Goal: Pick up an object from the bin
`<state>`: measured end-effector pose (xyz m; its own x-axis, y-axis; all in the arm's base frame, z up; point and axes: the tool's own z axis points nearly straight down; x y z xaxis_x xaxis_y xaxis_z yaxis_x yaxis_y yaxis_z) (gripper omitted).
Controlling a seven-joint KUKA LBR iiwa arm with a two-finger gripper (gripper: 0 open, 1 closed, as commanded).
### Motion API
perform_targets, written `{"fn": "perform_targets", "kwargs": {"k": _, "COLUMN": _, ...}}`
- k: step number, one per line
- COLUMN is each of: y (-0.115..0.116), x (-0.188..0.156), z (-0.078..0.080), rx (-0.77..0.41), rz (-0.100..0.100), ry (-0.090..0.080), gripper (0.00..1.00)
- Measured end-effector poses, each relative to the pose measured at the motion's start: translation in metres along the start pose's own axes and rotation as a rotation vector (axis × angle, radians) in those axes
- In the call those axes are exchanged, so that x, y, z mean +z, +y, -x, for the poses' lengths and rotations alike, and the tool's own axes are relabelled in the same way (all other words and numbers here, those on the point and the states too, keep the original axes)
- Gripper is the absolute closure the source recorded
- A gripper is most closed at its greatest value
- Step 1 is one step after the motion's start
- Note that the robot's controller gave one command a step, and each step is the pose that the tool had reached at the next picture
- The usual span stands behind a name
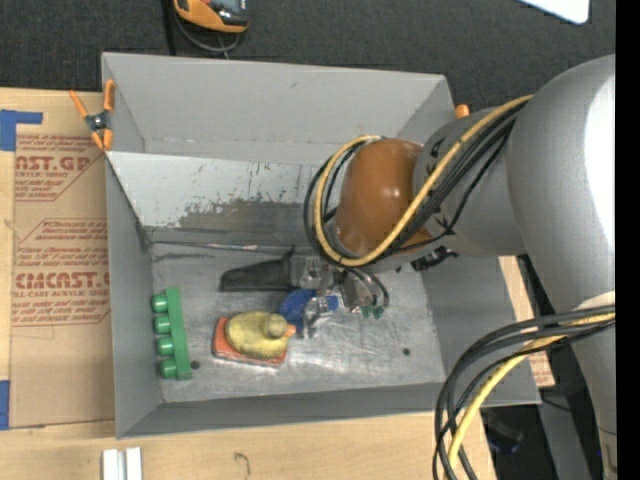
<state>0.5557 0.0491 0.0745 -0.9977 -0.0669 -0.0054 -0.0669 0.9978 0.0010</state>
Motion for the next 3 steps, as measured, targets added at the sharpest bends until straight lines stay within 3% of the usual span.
{"fn": "perform_targets", "kwargs": {"k": 3, "y": 0.0002, "x": -0.0100, "z": -0.0020, "rx": -0.001, "rz": 0.000, "ry": 0.007, "gripper": 1.00}}
